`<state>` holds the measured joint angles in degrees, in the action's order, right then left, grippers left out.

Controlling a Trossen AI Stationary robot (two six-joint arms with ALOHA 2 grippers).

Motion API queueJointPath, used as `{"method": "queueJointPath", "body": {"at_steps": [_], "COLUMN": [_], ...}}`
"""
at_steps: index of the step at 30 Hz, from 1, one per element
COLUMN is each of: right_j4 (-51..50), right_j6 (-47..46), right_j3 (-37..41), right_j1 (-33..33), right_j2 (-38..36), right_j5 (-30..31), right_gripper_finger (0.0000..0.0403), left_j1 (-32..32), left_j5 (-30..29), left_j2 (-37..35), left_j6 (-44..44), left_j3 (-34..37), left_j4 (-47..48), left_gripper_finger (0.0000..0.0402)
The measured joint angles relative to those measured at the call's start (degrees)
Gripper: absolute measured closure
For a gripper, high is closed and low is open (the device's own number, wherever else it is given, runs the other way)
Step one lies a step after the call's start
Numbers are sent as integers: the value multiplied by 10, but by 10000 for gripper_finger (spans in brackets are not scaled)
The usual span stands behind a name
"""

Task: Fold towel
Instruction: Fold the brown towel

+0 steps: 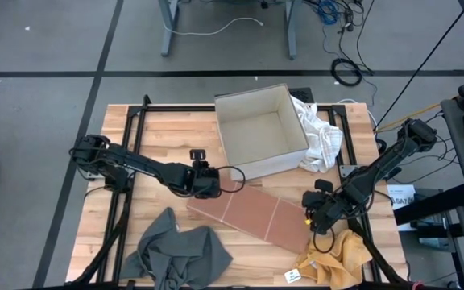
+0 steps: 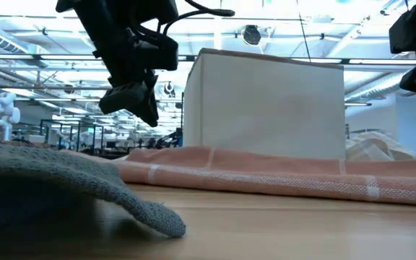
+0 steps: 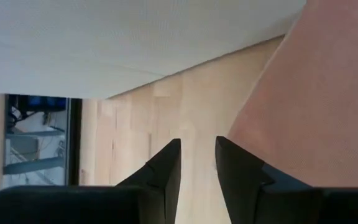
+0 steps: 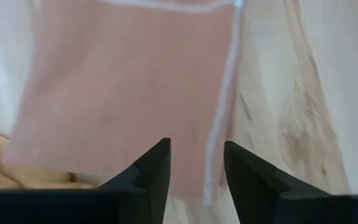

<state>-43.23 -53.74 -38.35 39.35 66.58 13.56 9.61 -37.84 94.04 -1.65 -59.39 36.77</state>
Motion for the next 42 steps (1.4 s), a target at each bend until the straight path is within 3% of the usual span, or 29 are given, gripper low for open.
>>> {"method": "queueJointPath", "body": {"at_steps": [8, 16, 22, 30, 42], "right_j4": [125, 163, 190, 274, 368], "right_j6": [58, 75, 65, 64, -11], "right_j3": [0, 0, 0, 0, 0], "right_j1": [0, 4, 31, 78, 120], "right_j2": [0, 0, 0, 15, 150], "right_j5": [0, -1, -1, 30, -4], "right_gripper_finger": [268, 268, 268, 268, 268], "left_j1": [7, 61, 102, 115, 113], "left_j5": [183, 259, 265, 265, 291], "left_j2": [0, 0, 2, 14, 158], "left_j6": [-14, 14, 57, 76, 92], "left_j3": [0, 0, 0, -1, -7], "left_j4": [-46, -207, -325, -406, -559], "left_gripper_finger": [296, 296, 296, 296, 296]}}
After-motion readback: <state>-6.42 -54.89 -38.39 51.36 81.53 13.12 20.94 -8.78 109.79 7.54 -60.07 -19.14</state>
